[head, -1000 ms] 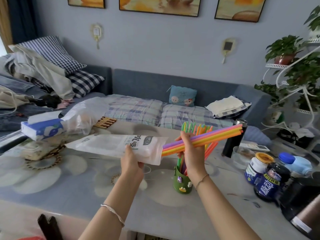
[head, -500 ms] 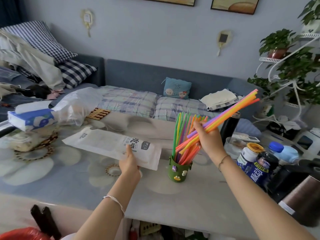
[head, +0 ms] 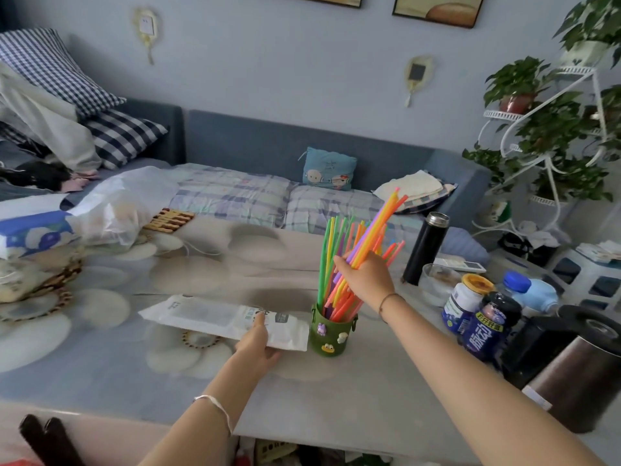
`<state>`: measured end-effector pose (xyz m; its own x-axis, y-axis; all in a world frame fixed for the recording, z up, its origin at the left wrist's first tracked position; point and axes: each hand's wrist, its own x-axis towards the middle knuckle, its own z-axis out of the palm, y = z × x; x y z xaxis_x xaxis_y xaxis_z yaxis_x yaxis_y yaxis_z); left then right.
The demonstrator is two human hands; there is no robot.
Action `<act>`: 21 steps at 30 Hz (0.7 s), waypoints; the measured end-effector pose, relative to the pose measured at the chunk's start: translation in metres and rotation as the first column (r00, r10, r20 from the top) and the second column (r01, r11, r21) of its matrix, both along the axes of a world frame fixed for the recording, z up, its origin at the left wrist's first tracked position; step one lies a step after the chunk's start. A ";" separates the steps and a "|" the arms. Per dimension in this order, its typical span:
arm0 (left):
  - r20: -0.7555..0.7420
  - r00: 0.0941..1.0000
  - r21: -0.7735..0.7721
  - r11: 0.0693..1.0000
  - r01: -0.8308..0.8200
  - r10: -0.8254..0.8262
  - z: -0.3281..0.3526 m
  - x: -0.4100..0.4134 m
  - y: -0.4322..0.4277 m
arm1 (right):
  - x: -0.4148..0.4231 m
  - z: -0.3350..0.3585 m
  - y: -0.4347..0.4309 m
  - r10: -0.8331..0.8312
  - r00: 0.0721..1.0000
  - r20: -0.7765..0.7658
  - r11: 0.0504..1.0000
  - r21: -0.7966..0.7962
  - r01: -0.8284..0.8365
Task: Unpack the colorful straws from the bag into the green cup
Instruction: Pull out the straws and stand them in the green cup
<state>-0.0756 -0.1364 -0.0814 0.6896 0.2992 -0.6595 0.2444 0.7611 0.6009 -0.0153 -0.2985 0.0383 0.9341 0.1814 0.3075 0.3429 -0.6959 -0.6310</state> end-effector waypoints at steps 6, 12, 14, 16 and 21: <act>0.054 0.991 0.532 0.836 -0.132 0.122 0.045 -0.008 -0.013 | 0.009 -0.010 0.013 -0.034 0.997 -0.068 0.987 -0.160 0.023; 0.280 0.764 0.934 0.349 -0.076 -0.582 0.101 0.024 -0.053 | 0.013 -0.012 0.016 0.013 1.000 -0.025 0.914 -0.406 -0.022; 0.259 0.754 0.931 0.363 -0.029 -0.604 0.107 0.040 -0.059 | 0.013 -0.014 0.013 0.006 1.000 0.025 0.944 -0.330 0.003; 0.271 0.751 0.910 0.415 0.004 -0.602 0.106 0.053 -0.061 | 0.011 -0.013 0.009 -0.028 0.999 0.027 0.989 -0.148 0.031; 0.245 0.761 0.875 0.475 0.093 -0.601 0.098 0.069 -0.059 | 0.000 -0.008 -0.016 0.088 0.994 0.057 0.996 0.001 -0.088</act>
<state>-0.0070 -0.1951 0.0162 0.9761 0.1517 0.1554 -0.1288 -0.1719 0.9767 -0.0150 -0.3147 0.0305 0.8955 0.2612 0.3604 0.4382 -0.6590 -0.6113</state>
